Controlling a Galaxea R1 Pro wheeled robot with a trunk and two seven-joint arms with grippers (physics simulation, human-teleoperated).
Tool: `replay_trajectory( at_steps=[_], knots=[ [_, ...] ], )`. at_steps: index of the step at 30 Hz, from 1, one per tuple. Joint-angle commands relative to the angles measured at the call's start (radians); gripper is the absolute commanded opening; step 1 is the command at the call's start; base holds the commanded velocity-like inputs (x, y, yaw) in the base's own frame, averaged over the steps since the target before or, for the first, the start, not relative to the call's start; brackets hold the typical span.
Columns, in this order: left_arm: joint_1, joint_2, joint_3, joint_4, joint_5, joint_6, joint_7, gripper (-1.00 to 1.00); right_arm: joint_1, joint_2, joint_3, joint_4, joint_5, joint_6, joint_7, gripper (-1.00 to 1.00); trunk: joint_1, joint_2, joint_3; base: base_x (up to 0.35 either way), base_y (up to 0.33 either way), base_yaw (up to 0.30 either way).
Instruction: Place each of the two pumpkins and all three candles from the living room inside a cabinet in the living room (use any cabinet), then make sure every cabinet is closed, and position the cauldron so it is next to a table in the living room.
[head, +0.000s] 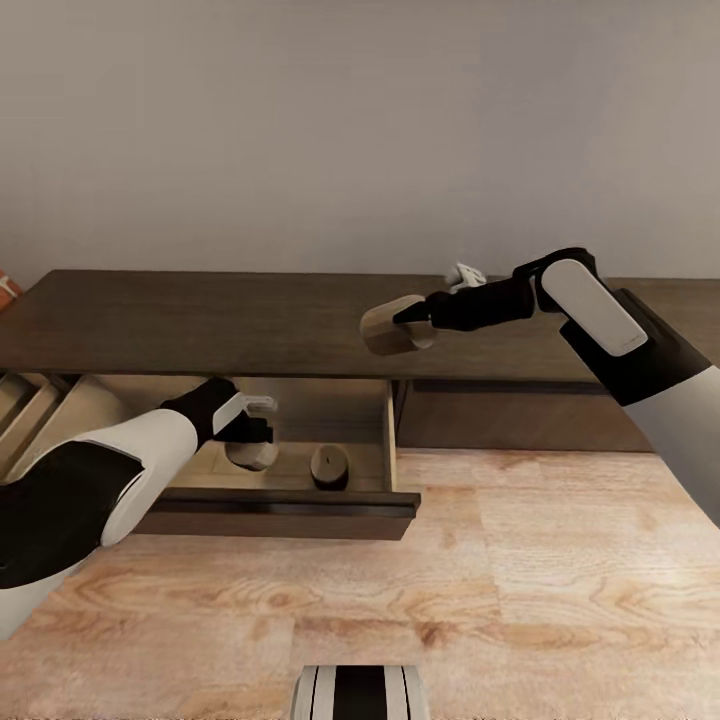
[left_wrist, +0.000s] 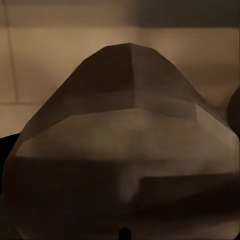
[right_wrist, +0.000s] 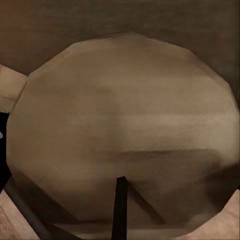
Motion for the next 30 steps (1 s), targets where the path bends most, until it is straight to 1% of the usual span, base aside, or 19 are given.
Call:
replay_trajectory(
  at_steps=[1, 2, 8, 14, 18, 25, 30],
  knots=[
    [0.001, 0.000, -0.008, 0.000, 0.013, 0.001, 0.002, -1.00, -0.001, -0.001, 0.002, -0.001, -0.012, 0.000, -0.010, -1.00, 0.000, -0.001, -0.005, 0.000, 0.000, 0.000],
    [0.001, 0.000, -0.007, 0.000, 0.015, 0.000, 0.002, -1.00, -0.001, -0.001, 0.002, -0.002, -0.012, 0.000, -0.010, -1.00, 0.001, -0.001, -0.009, 0.000, 0.000, 0.000],
    [0.004, 0.000, -0.007, -0.001, 0.017, -0.002, 0.002, -1.00, -0.001, -0.001, 0.001, -0.003, -0.012, 0.000, -0.010, -1.00, 0.001, -0.001, -0.009, 0.000, 0.000, 0.000],
    [0.004, 0.000, -0.007, -0.003, 0.017, -0.002, 0.002, -1.00, -0.001, -0.001, 0.002, -0.004, -0.013, 0.000, -0.010, -1.00, 0.003, -0.002, -0.032, 0.000, 0.000, 0.000],
    [0.004, -0.010, -0.007, -0.001, 0.017, -0.002, 0.002, -1.00, -0.001, -0.001, 0.002, -0.015, -0.014, 0.000, -0.010, -1.00, 0.005, -0.003, -0.047, 0.000, 0.000, 0.000],
    [0.004, -0.012, -0.007, -0.005, 0.017, -0.002, 0.002, -1.00, -0.001, -0.001, 0.002, -0.020, -0.014, 0.000, -0.010, -1.00, 0.005, -0.003, -0.047, 0.010, 0.000, 0.000],
    [0.004, -0.012, -0.007, -0.002, 0.017, -0.002, 0.002, -1.00, -0.001, -0.001, 0.002, -0.022, -0.014, 0.000, -0.010, -1.00, 0.005, -0.003, -0.047, 0.250, 0.000, 0.000]
  ],
)
